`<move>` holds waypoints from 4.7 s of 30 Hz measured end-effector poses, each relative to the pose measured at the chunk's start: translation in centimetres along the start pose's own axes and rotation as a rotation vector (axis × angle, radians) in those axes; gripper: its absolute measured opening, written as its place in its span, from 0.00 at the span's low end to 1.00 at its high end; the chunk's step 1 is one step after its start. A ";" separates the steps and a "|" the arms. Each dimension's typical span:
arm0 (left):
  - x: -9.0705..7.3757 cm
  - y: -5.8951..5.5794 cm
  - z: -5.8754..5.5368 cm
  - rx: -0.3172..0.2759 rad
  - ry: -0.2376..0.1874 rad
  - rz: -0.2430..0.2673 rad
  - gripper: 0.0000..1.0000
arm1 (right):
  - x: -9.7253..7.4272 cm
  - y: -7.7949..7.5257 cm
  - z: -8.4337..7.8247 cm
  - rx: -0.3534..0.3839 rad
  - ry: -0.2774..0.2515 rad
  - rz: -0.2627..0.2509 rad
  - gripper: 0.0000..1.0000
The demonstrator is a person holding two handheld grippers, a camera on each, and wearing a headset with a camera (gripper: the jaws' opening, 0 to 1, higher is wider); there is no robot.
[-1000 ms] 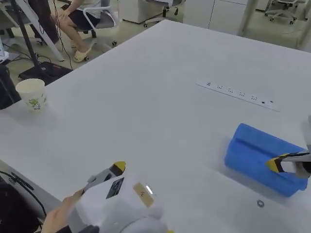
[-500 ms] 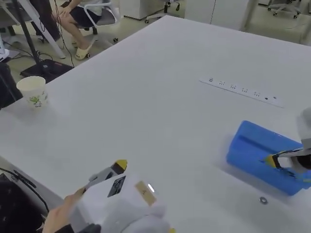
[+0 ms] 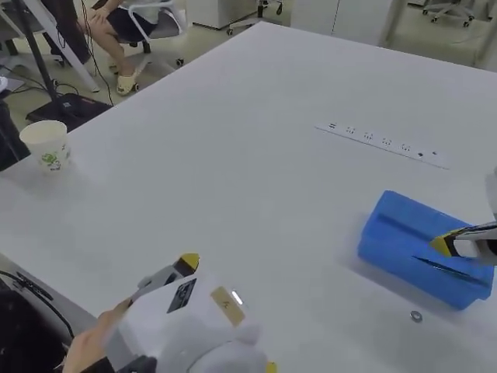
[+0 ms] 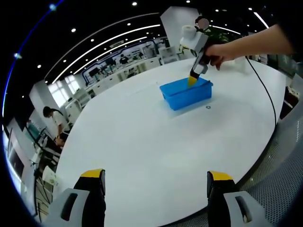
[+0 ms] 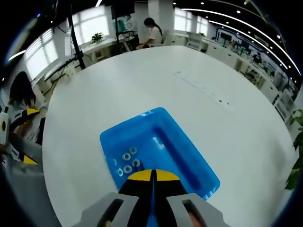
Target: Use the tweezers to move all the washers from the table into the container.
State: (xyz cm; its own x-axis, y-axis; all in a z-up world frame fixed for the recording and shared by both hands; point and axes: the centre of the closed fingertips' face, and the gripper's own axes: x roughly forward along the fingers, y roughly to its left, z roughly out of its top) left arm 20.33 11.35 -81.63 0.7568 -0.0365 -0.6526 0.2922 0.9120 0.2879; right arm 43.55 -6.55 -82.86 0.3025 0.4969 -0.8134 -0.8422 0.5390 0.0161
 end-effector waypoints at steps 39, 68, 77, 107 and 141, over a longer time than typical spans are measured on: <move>-0.1 -0.1 -0.1 0.006 0.006 -0.003 0.91 | -4.2 2.2 -4.9 -0.160 0.190 0.186 0.00; -0.4 -4.0 12.5 -0.011 -0.183 -0.452 0.56 | -13.2 4.3 3.0 -0.336 -0.083 0.186 0.00; 1.5 -5.8 17.3 0.056 -0.240 -0.623 0.44 | -14.4 6.4 3.6 -0.414 -0.136 0.259 0.00; 9.3 -12.9 18.3 0.363 -0.273 -0.867 0.28 | -8.7 8.8 0.1 -0.518 -0.079 0.381 0.00; 11.2 -14.7 17.1 0.463 -0.272 -0.901 0.04 | -7.7 8.4 -1.3 -0.548 -0.051 0.382 0.00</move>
State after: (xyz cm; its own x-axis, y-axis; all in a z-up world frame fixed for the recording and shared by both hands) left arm 34.53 -9.45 -81.21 0.2372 -0.7674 -0.5956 0.9646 0.2587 0.0509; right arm 33.56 -6.75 -77.22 -0.0527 0.6230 -0.7804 -0.9951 -0.0983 -0.0113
